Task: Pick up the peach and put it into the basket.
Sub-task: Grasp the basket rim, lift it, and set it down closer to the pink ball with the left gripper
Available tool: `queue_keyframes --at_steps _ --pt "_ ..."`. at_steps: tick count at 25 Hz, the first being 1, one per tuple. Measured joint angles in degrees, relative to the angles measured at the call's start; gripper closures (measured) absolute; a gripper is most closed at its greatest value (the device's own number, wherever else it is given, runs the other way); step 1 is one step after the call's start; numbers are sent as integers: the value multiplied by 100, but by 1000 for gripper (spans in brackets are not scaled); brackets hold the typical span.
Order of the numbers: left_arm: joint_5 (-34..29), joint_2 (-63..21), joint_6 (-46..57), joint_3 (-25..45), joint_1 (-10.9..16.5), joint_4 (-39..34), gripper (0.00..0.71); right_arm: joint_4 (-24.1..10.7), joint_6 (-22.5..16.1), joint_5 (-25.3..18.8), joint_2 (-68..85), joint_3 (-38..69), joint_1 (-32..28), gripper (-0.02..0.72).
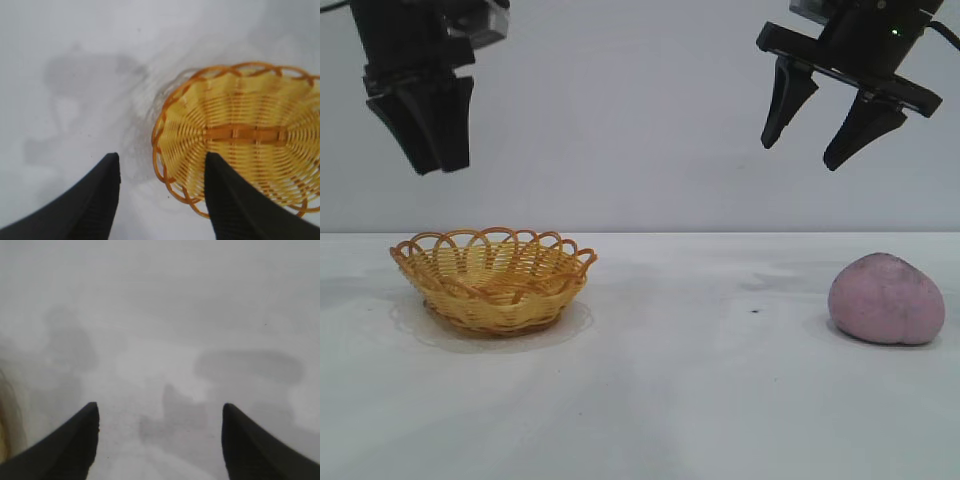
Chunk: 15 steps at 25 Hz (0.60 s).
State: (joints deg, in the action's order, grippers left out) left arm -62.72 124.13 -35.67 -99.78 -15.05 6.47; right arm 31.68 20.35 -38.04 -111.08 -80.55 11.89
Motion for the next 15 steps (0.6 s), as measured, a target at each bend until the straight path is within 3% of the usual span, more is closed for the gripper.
queue_keyframes --at_steps 9,12,14,15 --pt "22 539 81 -161 -53 -120 382 -25 127 0 0 0 0 254" --pt "9 616 196 -164 -53 -155 581 -25 127 0 0 0 0 254" --pt "-43 616 265 -188 -53 -132 646 -25 131 0 0 0 0 254" --pt "-68 616 335 -196 -53 -129 636 -25 140 0 0 0 0 254"
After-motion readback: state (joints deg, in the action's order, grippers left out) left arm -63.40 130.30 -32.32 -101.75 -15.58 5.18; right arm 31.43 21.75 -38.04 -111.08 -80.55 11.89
